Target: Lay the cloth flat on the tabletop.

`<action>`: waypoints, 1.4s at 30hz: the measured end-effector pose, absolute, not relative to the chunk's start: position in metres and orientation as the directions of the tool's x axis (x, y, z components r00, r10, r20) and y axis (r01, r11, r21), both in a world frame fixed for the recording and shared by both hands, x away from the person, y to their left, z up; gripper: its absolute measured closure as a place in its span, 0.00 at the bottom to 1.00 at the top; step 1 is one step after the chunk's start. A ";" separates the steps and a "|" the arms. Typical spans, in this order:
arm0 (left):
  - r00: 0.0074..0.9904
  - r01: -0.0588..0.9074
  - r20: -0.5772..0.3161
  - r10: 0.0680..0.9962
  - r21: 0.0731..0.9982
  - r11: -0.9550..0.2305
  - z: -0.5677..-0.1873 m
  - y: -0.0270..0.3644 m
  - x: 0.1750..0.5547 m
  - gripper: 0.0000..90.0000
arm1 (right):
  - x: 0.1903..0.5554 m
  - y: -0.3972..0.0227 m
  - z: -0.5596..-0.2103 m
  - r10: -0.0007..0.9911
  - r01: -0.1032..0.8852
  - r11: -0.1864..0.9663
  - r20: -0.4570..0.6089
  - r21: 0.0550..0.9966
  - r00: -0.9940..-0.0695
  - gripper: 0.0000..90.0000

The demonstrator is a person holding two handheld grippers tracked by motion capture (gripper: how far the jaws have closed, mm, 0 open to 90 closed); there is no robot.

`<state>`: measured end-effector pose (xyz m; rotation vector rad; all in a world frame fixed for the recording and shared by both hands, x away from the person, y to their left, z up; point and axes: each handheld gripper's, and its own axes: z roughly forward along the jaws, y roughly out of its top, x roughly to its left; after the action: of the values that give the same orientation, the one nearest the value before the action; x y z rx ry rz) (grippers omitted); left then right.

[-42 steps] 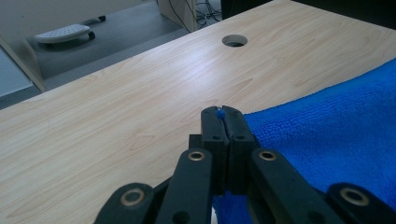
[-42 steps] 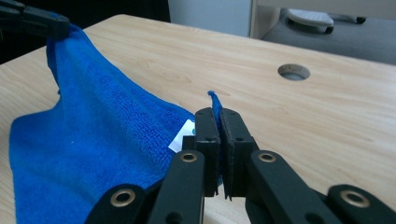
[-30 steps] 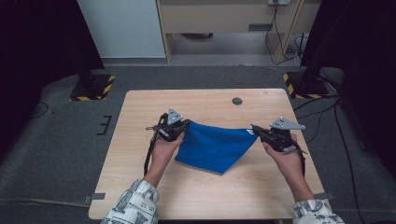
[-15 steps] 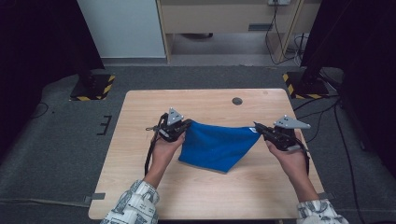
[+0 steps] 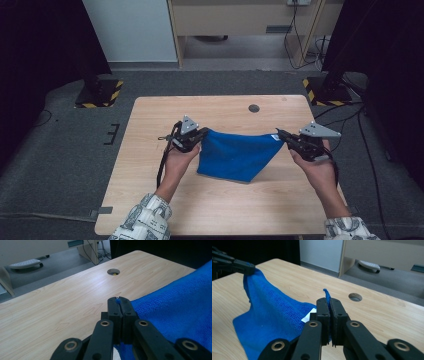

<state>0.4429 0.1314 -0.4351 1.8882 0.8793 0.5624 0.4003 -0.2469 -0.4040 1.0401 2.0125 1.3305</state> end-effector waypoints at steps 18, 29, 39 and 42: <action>0.657 0.290 0.029 0.753 0.913 -0.288 -0.411 0.138 0.417 0.98 | 0.381 -0.249 -0.389 0.806 0.268 0.228 -0.027 0.936 -0.591 0.97; 0.690 0.257 -0.012 0.724 0.938 -0.230 -0.386 0.146 0.387 0.98 | 0.348 -0.255 -0.363 0.787 0.199 0.213 -0.048 0.957 -0.614 0.97; 0.655 0.292 0.016 0.755 0.917 -0.273 -0.397 0.141 0.412 0.98 | 0.376 -0.240 -0.373 0.795 0.242 0.266 -0.070 0.933 -0.603 0.97; 0.632 0.316 0.007 0.775 0.910 -0.267 -0.411 0.142 0.429 0.98 | 0.398 -0.235 -0.388 0.800 0.273 0.267 -0.055 0.924 -0.597 0.97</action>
<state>0.4287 0.1416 -0.4112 1.8487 0.8723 0.5711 0.3982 -0.2354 -0.3884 0.9655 2.0172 1.3145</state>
